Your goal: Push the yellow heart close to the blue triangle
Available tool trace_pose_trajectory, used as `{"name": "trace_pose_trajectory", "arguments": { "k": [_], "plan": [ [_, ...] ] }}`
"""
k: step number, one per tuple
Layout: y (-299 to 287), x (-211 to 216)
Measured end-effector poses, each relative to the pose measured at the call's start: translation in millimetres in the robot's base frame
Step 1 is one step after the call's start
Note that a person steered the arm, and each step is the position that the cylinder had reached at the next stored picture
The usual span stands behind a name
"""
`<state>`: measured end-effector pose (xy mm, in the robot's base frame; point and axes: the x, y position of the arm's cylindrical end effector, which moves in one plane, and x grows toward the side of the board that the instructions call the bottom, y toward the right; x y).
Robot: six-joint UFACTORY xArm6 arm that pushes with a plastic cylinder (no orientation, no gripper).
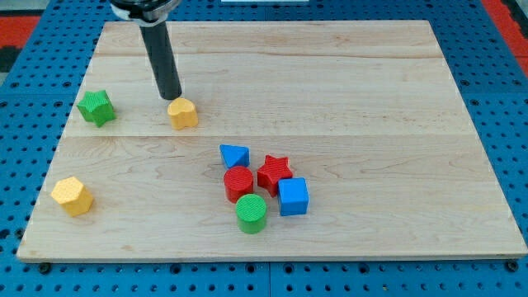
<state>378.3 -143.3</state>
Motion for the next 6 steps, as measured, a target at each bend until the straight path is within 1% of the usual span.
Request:
{"name": "trace_pose_trajectory", "arguments": {
  "k": [1, 2, 3, 4, 5, 6],
  "plan": [
    [51, 31],
    [61, 63],
    [17, 48],
    [-1, 69],
    [39, 90],
    [2, 92]
  ]
}}
